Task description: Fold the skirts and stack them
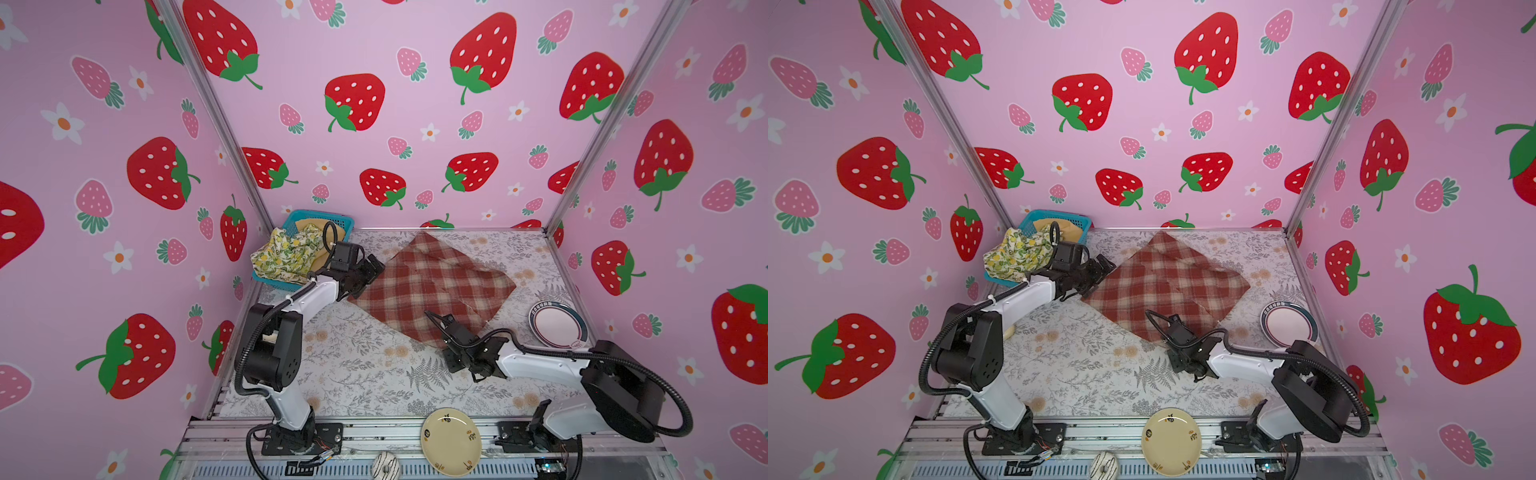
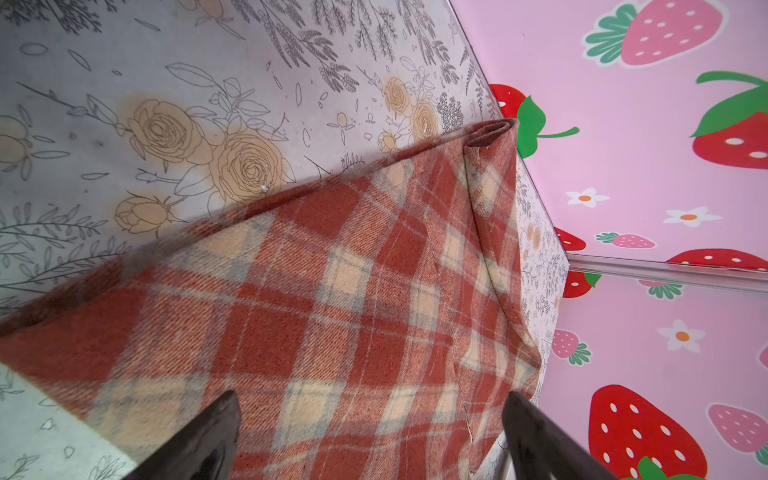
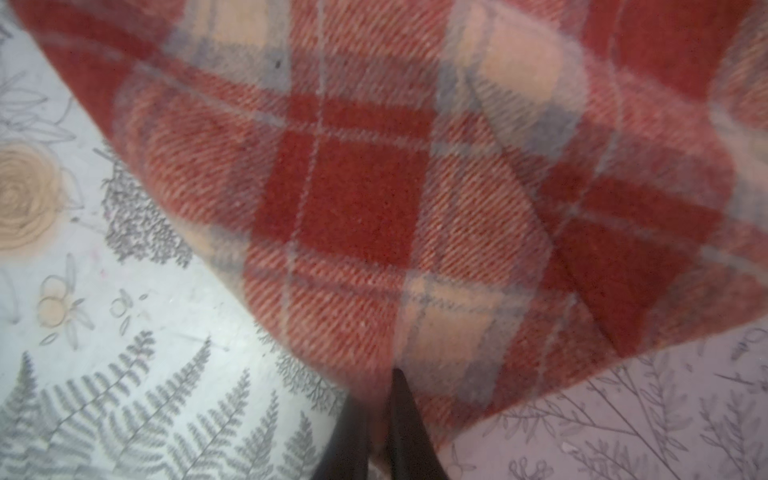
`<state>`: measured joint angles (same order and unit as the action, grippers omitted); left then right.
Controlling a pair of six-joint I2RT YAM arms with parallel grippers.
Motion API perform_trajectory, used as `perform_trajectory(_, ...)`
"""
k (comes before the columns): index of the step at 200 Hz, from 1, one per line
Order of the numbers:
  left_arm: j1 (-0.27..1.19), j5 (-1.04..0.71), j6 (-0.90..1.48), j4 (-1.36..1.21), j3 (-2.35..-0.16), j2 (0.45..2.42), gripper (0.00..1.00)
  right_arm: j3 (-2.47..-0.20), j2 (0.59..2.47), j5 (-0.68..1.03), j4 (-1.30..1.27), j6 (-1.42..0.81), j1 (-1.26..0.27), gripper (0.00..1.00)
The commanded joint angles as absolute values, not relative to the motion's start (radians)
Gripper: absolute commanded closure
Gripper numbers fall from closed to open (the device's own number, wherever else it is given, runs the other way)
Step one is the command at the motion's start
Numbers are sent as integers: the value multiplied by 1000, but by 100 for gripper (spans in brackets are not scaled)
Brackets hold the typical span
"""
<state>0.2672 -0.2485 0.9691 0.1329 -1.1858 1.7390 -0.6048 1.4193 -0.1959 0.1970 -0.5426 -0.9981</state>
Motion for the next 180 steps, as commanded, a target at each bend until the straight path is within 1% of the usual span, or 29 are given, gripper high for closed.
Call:
perform_trajectory(1, 262, -262, 956, 156, -1178, 1678, 1, -588, 1381, -6, 315, -522, -988, 90)
perform_trajectory(34, 264, -247, 934, 187, -1134, 1595, 0, -631, 1290, 179, 365, -480, -919, 90)
perform_trajectory(64, 264, -213, 894, 257, -1105, 1525, 0, -653, 1232, 337, 397, -424, -779, 90)
perform_trajectory(86, 264, -212, 875, 287, -1078, 1497, 1, -658, 1248, 470, 399, -374, -684, 90)
perform_trajectory(116, 264, -202, 873, 287, -1019, 1485, 1, -652, 1333, 619, 359, -344, -590, 90)
perform_trajectory(180, 263, -146, 957, 161, -834, 1450, 0, -673, 1430, 716, 335, -312, -455, 90)
